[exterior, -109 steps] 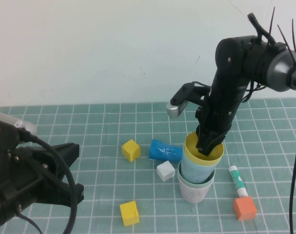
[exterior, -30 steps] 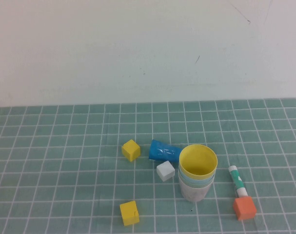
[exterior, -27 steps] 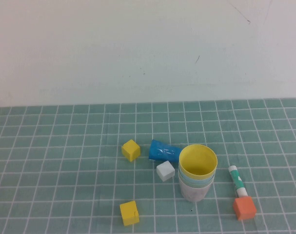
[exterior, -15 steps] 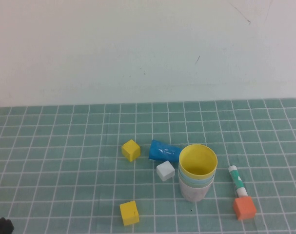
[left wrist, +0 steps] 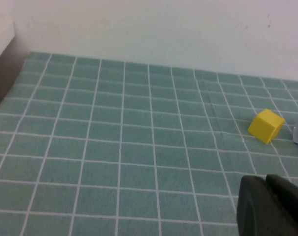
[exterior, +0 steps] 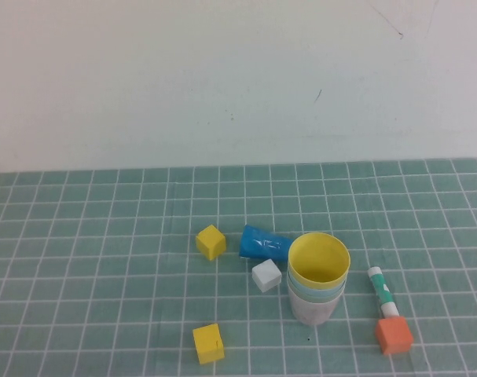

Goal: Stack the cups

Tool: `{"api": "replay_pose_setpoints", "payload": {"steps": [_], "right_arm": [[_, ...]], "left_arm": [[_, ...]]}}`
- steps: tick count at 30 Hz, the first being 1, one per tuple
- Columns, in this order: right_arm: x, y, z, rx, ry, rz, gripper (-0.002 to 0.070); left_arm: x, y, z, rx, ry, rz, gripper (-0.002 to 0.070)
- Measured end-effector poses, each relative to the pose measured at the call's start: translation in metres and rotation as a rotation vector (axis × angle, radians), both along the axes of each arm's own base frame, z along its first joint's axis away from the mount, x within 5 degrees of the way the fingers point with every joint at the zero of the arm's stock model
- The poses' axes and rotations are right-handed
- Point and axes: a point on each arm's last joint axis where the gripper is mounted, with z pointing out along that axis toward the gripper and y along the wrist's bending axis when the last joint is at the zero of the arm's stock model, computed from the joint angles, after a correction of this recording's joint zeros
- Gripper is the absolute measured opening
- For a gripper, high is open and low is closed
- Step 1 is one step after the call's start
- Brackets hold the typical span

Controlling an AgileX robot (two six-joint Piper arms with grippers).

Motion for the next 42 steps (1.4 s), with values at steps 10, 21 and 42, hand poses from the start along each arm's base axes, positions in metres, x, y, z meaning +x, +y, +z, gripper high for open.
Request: {"api": "replay_pose_setpoints", "payload": {"steps": [10, 21, 42], "right_arm": [[0.0000, 0.0000, 0.0000, 0.000, 0.000, 0.000, -0.0001], [0.0000, 0.0000, 0.0000, 0.000, 0.000, 0.000, -0.0001], [0.0000, 0.0001, 0.0000, 0.001, 0.001, 0.000, -0.0001]], "left_arm": [[-0.0003, 0.0002, -0.0011, 0.021, 0.011, 0.000, -0.0002], [-0.0003, 0.0002, -0.0011, 0.026, 0.010, -0.002, -0.0002], [-0.0003, 0.0002, -0.0011, 0.039, 0.009, -0.005, -0.0002]]}}
